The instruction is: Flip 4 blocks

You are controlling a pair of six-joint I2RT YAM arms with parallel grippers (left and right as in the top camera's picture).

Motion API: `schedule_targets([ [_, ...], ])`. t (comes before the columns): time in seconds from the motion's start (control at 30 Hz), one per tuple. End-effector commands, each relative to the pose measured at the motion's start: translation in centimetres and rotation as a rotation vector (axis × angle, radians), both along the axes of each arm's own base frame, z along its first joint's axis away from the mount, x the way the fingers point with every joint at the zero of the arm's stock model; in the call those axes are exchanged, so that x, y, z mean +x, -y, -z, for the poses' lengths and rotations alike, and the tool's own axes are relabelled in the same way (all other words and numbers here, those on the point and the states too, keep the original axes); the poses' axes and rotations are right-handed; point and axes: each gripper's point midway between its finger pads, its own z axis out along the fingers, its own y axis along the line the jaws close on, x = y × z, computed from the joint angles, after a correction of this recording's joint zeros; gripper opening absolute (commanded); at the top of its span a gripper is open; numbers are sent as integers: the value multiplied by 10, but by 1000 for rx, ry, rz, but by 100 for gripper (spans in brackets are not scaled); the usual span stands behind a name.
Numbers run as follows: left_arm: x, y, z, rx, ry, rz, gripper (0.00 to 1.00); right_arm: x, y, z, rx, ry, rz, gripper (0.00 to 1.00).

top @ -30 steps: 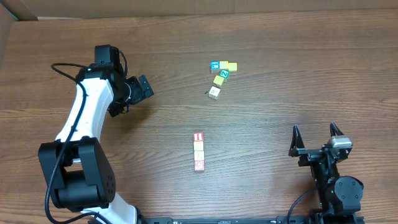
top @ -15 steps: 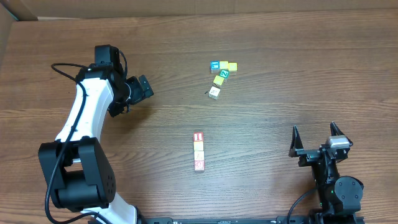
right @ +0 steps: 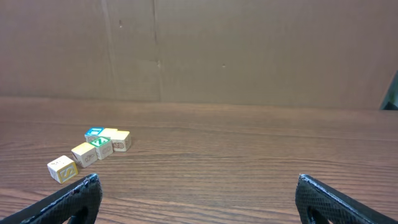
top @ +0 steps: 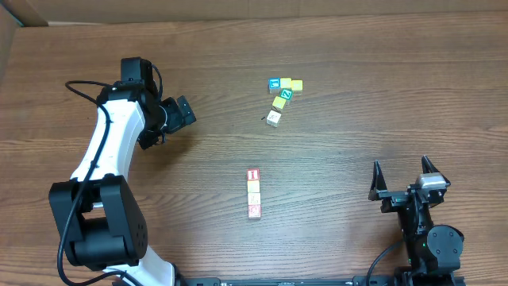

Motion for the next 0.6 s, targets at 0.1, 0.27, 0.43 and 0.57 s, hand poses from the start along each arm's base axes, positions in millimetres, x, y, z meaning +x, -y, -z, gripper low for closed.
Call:
schedule_targets([
  [0.1,3,0,0,-5,1,-6,100,0,0,1,-5,6,-1,100],
  [0.27,3,2,-3,-5,8,-1,100,0,0,1,-5,6,-1,100],
  [0.43,4,8,-42,4,112,16,100,0,0,1,-4,6,-1,100],
  [0.57,-2,16,-104,13,283,35,100,0,0,1,-4,6,-1,100],
])
